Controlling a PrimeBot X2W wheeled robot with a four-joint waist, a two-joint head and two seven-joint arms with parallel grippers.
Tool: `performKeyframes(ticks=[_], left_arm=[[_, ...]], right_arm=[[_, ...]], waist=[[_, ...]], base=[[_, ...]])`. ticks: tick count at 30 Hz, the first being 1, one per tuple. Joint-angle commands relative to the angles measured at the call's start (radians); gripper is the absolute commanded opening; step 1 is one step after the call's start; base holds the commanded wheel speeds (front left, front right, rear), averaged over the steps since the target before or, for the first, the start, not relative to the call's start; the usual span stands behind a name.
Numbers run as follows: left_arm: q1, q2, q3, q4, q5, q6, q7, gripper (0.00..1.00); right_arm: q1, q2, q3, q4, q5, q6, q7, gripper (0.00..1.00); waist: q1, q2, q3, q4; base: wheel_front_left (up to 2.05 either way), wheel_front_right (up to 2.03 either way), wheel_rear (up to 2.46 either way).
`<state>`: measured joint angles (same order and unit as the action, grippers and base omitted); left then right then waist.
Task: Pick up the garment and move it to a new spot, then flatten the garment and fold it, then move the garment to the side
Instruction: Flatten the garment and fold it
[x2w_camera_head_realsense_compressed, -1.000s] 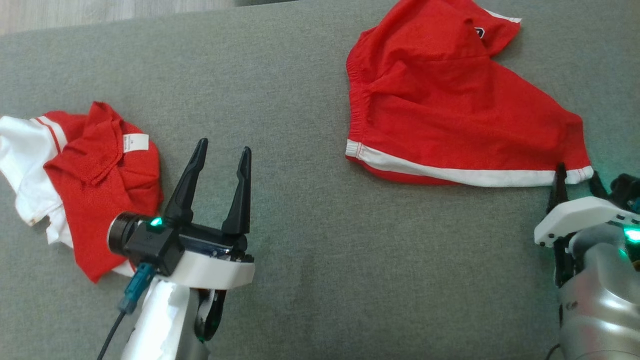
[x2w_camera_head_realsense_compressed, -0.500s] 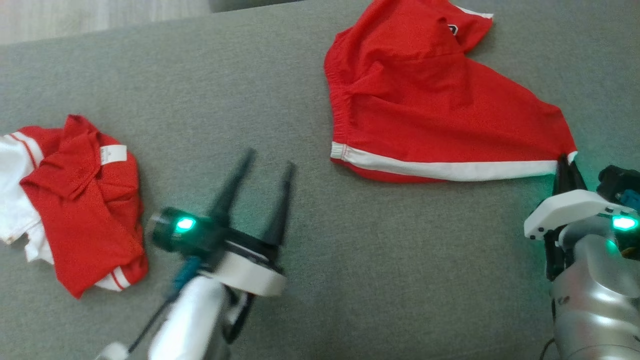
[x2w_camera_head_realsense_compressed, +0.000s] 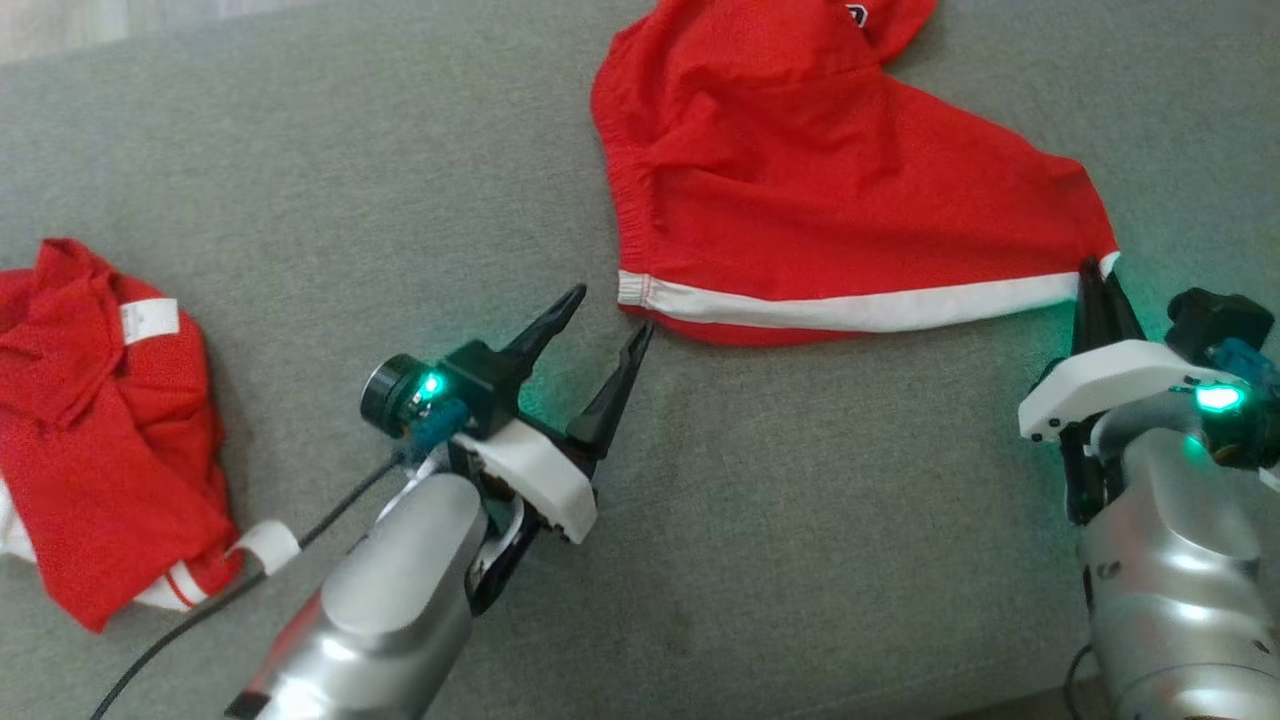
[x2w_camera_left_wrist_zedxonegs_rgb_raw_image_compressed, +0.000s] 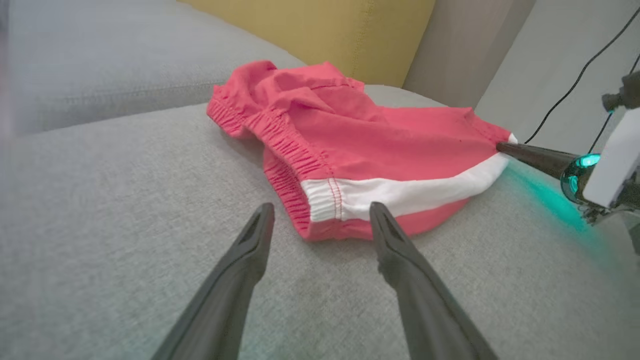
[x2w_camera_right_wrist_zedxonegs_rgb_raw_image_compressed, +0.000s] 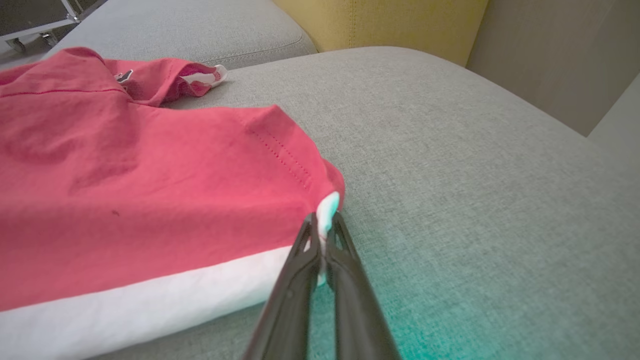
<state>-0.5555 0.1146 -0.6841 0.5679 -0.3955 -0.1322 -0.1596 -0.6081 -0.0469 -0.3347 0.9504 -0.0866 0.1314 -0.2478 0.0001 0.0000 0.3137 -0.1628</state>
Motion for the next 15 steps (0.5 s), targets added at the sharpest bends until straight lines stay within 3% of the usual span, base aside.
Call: performKeyframes(ticks=[1,13,14,15], left_arm=[[-0.047,0.012,0.01,-0.015,-0.041,0.002,-0.002,1.0],[-0.162,0.04,-0.142,0.048,-0.231,0.002,-0.001,1.0],[-0.167,0.043,-0.153,0.05,-0.241,0.002,-0.004,0.46],[-0.172,0.047,-0.165,0.051,-0.248,0.002,-0.009,0.0]], right_arm=[[-0.031,-0.003,0.034,-0.031,0.011,-0.001,-0.012,0.0],[-0.033,-0.003,0.101,-0.057,0.059,-0.001,-0.013,0.0],[-0.032,-0.003,0.102,-0.059,0.061,-0.001,-0.013,0.0],[-0.031,-0.003,0.102,-0.061,0.062,-0.001,-0.013,0.0]], waist=[[-0.0001,0.0,0.013,-0.011],[-0.0001,0.0,0.04,-0.037],[-0.0001,0.0,0.04,-0.038],[-0.0001,0.0,0.039,-0.038]], base=[[0.0,0.0,0.0],[0.0,0.0,0.0],[0.0,0.0,0.0],[0.0,0.0,0.0]])
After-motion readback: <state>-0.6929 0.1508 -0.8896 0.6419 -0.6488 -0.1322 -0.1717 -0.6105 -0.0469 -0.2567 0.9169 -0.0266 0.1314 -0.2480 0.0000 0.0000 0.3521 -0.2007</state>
